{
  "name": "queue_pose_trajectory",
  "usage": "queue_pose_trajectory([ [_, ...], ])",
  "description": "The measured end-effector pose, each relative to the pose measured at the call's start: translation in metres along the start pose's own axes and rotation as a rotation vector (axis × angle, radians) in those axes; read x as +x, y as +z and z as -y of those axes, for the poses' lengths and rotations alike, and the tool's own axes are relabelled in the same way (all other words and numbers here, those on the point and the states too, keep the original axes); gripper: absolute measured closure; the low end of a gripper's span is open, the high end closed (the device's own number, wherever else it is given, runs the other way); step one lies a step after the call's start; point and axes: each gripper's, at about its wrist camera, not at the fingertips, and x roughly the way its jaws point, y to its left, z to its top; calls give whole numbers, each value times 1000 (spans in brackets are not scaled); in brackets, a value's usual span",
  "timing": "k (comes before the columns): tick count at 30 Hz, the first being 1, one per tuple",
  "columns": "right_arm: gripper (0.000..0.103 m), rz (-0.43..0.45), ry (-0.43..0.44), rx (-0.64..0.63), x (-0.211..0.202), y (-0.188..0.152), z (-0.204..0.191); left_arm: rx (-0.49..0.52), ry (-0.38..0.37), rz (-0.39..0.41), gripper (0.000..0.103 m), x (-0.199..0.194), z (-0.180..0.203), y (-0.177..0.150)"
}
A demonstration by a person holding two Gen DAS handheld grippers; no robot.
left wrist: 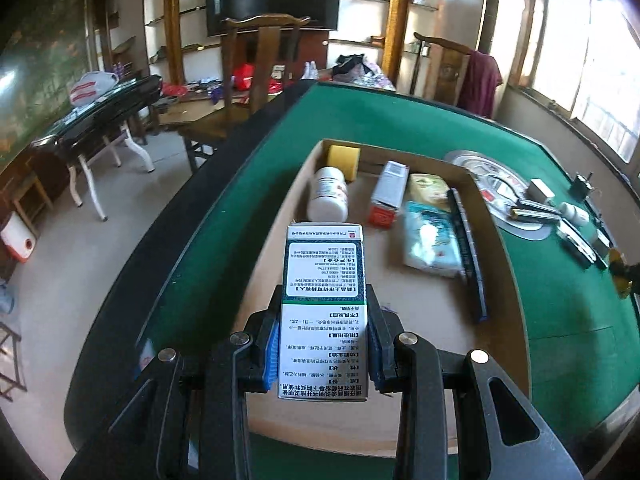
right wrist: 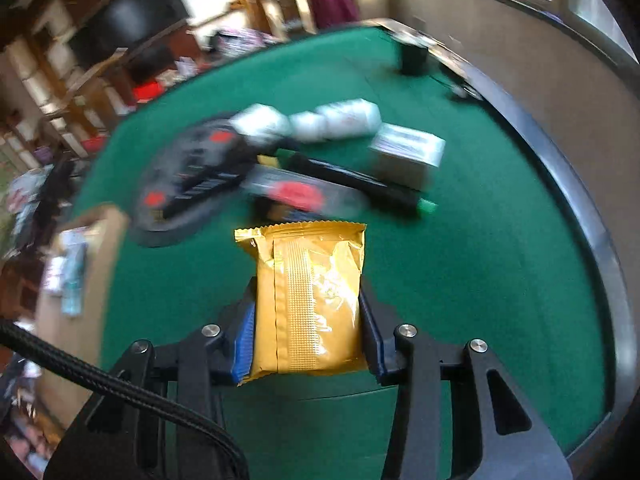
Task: Organize objects
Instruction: 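Carry the medicine box and yellow packet into the tray and open both grippers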
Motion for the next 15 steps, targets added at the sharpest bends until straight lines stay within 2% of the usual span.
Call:
queue_pose_trajectory([
  [6, 61, -63, 198, -120, 11, -3, -83, 44, 19, -37, 73, 11, 4, 11],
  [11, 60, -174, 354, -222, 36, -16, -162, 84, 15, -104, 73, 38, 12, 25],
  [15, 60, -228, 374, -310, 55, -35, -212, 110, 34, -211, 73, 70, 15, 31],
])
